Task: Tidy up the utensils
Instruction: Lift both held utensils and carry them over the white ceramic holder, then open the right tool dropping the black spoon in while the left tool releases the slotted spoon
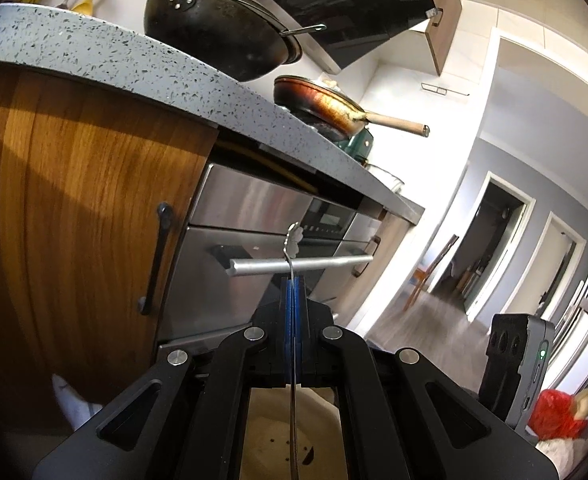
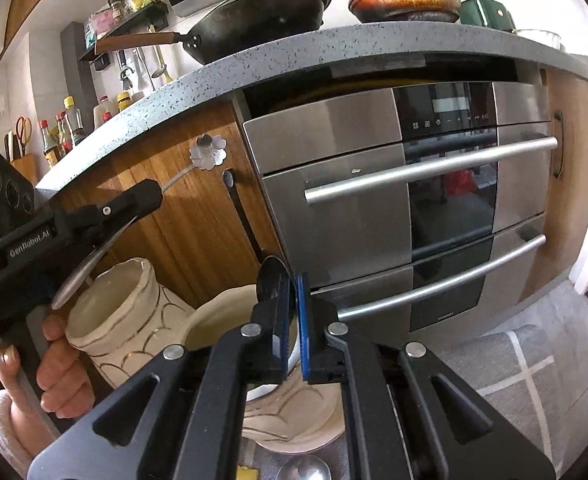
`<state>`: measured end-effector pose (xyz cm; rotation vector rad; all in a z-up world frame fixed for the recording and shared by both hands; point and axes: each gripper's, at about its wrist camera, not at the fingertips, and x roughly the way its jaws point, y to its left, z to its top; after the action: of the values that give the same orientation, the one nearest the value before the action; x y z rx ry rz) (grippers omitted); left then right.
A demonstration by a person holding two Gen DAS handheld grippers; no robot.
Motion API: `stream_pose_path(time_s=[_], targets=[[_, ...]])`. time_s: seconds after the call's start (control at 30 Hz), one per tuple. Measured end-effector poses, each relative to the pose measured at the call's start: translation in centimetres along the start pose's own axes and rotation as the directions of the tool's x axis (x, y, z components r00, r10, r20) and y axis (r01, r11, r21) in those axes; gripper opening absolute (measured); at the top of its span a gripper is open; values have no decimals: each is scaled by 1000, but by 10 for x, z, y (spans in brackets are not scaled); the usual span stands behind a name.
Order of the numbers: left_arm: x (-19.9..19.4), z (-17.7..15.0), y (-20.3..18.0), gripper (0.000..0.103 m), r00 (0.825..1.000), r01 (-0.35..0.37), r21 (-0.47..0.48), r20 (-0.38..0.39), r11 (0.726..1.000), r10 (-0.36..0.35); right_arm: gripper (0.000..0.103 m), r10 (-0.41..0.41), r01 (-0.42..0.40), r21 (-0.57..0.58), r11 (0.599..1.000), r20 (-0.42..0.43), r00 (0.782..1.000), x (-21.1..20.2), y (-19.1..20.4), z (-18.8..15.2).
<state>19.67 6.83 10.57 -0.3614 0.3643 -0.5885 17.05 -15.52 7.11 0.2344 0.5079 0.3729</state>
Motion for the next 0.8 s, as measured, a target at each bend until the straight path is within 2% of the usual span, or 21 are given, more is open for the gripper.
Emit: stream_pose_path(time_s=[0.07, 0.13, 0.37, 0.53, 0.8], targets=[[1, 0, 0, 2, 1000, 0, 1, -3, 1000, 0, 6, 2, -2, 2, 1000, 0, 1000, -1, 0, 0], [0, 0, 0, 2, 1000, 1, 4, -2, 1000, -1, 15, 11, -11, 8, 1000, -4, 1000, 0, 0, -1], [0, -5, 1, 2, 1000, 3, 19, -7, 1000, -3, 18, 24, -24, -10, 1000, 11, 1000, -3, 6, 1], [2, -9, 10, 2, 1000, 3, -5, -9, 1000, -3, 18, 42, -41, -24, 999, 23, 999, -8, 13, 1], [-2, -9, 10, 2, 1000, 30, -12, 0, 999, -30, 28, 33, -32, -11, 999, 29, 999, -9, 9, 5]])
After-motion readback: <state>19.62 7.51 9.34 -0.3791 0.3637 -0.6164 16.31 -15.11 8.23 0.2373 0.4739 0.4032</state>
